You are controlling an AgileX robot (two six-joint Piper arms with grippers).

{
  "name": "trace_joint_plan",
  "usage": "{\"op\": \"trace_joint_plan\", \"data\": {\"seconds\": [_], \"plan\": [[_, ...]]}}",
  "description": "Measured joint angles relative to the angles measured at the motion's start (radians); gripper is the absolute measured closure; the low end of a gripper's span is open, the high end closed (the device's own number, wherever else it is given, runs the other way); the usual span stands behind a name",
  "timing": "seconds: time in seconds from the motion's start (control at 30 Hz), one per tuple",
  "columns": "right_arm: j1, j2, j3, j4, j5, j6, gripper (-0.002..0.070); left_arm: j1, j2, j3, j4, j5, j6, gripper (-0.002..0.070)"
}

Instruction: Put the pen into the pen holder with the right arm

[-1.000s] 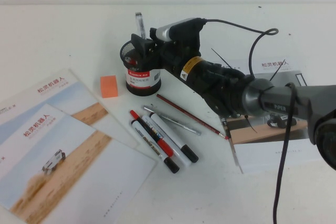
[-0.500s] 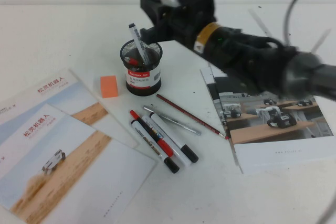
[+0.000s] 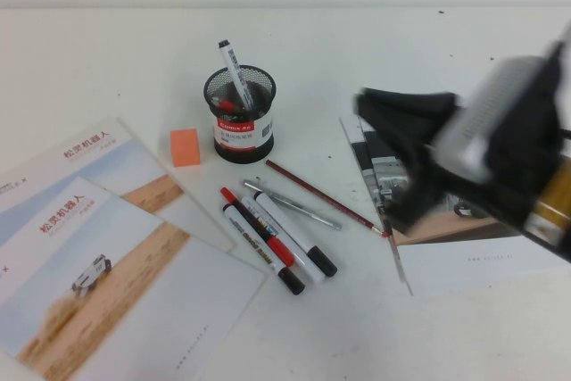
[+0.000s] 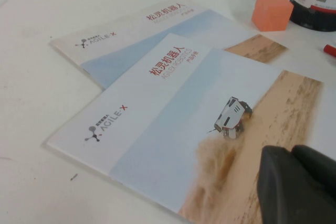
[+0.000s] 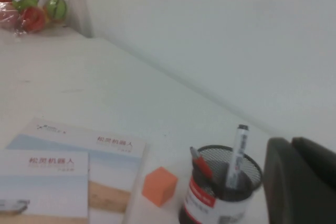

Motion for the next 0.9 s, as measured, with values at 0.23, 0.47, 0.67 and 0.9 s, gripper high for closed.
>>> {"op": "trace_joint_plan", "data": {"seconds": [0.23, 0.47, 0.67, 0.9], "plan": [[0.000, -0.289, 0.173, 0.002, 0.206, 0.025, 0.0695, 0.000, 0.000, 0.000, 0.000, 0.000, 0.000, 0.0676], [-0.002, -0.401, 0.330, 0.133, 0.271, 0.040, 0.0695, 0.000, 0.000, 0.000, 0.000, 0.000, 0.000, 0.0676], [-0.004, -0.439, 0.446, 0.272, 0.291, 0.033, 0.0695, 0.000, 0.000, 0.000, 0.000, 0.000, 0.000, 0.0676], [-0.170, -0.681, 0.580, 0.355, 0.316, -0.062, 0.0695, 0.000, 0.000, 0.000, 0.000, 0.000, 0.000, 0.0676]]}}
